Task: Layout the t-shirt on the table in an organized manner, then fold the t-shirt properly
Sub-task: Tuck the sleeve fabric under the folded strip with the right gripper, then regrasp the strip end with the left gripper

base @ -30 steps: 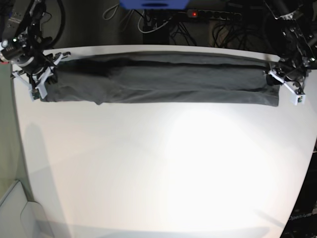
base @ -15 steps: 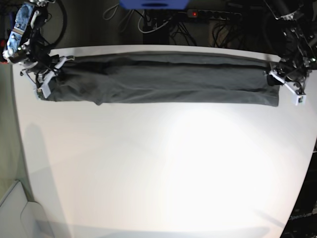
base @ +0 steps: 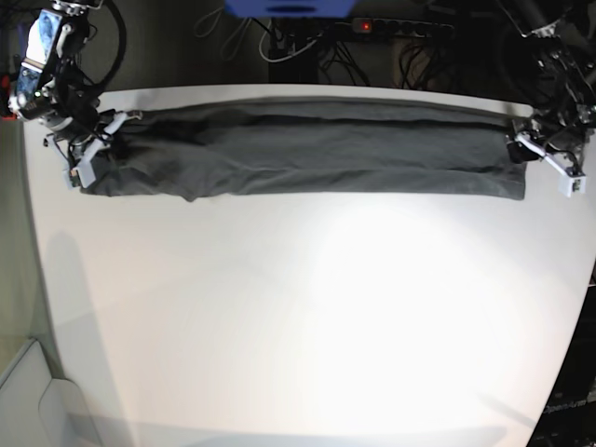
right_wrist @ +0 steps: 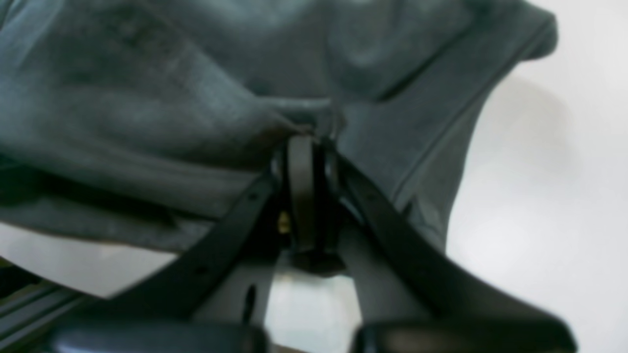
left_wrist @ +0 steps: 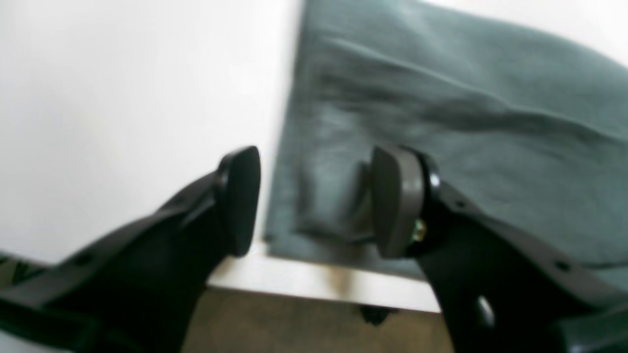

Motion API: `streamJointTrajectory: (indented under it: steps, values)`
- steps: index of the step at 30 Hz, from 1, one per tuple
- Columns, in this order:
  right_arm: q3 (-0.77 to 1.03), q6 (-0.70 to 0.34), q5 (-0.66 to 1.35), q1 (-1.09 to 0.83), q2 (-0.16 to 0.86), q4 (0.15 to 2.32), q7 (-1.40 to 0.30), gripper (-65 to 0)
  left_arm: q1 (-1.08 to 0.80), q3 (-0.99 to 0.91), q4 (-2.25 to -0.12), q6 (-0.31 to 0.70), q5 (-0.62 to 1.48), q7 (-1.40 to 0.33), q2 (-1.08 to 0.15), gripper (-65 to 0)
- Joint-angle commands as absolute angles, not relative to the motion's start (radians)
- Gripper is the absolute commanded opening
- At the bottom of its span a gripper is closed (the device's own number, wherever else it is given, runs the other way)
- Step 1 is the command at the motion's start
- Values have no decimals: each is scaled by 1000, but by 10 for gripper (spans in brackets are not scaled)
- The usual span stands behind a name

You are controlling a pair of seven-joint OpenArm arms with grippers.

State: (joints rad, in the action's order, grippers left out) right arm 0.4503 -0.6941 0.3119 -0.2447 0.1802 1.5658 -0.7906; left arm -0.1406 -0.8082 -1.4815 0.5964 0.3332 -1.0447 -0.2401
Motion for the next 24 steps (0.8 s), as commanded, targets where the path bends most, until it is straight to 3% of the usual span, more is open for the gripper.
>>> streamJointTrajectory:
  steps: [1,4,24]
  values:
    - [447,-698,289,-246,185,1566,-812,-646,-130,-828,-1503,627,363,-1040,-263,-283]
    - [447,-698,289,-245,185,1566,-808,-646,-107,-865,-1492,698,351,-1040,-265,-280]
    - [447,-698,289,-245,185,1564,-808,-646,-7,-843,-1276,698,292,-1027,-272,-283]
